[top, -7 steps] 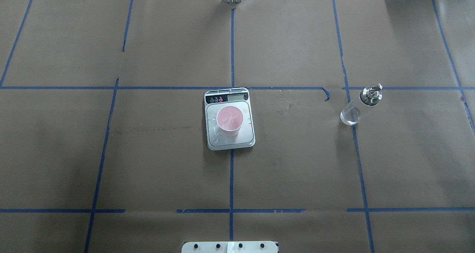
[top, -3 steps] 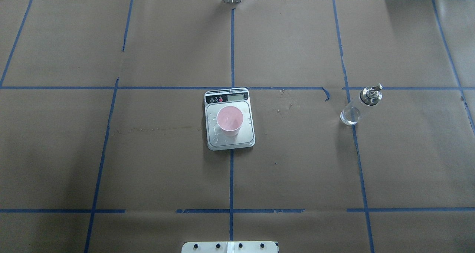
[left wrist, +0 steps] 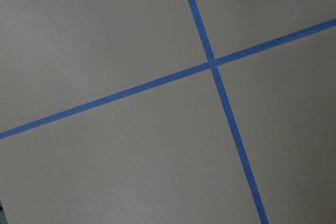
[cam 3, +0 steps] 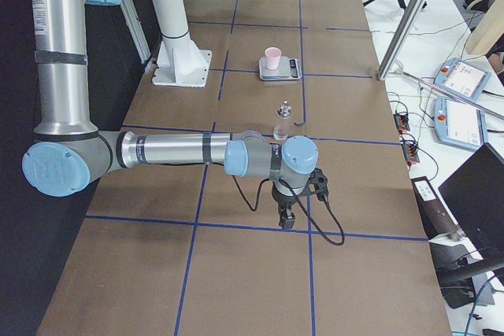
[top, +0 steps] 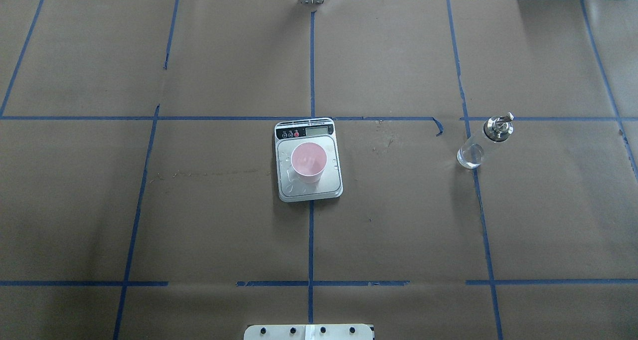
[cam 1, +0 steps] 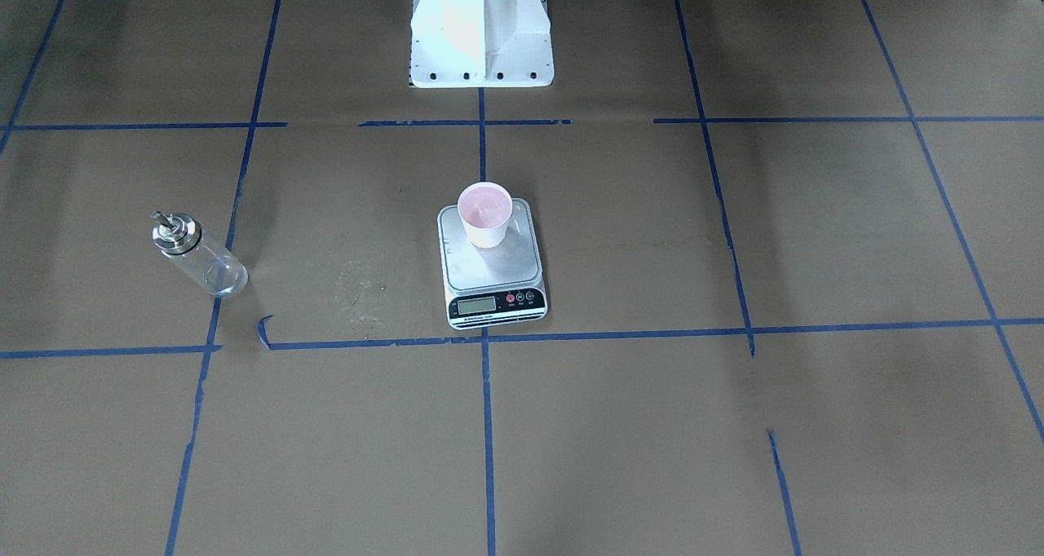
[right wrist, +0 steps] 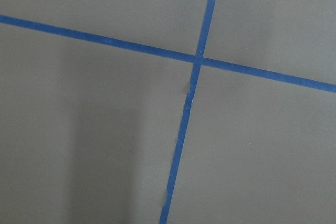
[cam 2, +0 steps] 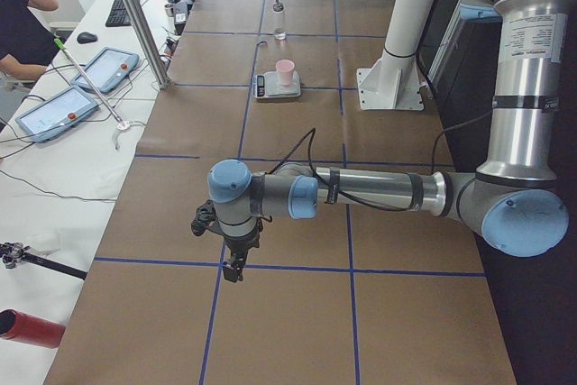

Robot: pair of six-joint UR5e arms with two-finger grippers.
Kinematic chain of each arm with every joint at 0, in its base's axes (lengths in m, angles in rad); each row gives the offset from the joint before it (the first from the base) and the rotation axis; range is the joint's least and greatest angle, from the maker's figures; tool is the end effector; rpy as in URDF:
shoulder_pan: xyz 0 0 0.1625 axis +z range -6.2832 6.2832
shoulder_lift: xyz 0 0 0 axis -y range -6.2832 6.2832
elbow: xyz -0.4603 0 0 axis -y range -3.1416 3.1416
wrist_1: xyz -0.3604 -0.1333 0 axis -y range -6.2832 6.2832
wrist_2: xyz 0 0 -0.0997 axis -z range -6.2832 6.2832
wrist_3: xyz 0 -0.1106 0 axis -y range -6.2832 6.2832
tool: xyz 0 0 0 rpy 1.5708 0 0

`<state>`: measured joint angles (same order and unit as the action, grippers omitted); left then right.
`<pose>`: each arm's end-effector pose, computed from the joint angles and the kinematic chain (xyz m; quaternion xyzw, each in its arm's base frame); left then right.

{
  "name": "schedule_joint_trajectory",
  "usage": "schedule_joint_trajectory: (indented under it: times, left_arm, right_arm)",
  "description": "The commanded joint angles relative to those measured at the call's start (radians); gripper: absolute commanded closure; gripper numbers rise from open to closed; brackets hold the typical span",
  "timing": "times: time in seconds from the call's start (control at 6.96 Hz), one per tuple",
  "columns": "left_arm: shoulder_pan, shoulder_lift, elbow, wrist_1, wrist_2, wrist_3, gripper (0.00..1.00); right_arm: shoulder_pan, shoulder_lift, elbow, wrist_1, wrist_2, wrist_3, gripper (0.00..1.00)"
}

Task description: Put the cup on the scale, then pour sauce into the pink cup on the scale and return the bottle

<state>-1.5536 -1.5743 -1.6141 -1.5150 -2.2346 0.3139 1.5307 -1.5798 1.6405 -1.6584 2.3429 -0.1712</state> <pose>-0.0572 -0.4616 0.6939 0.0440 0.3229 0.1544 0.9327 0.0379 -0.4550 0.6828 0.0122 -0.3765 -0.0926 0.9217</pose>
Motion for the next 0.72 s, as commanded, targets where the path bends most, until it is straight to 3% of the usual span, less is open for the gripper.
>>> schedule_joint_trajectory:
  times: [0.0,0.57]
  left_arm:
    - [-0.003,-0.001,0.003,0.026,-0.008,0.017,0.0]
    - [-0.01,-0.006,0.0,0.026,-0.008,0.016,0.0]
  right_arm:
    - [0.0,0.003,-0.01,0.032,0.009,0.048,0.0]
    - [0.0,0.004,-0.008,0.034,0.009,0.068,0.0]
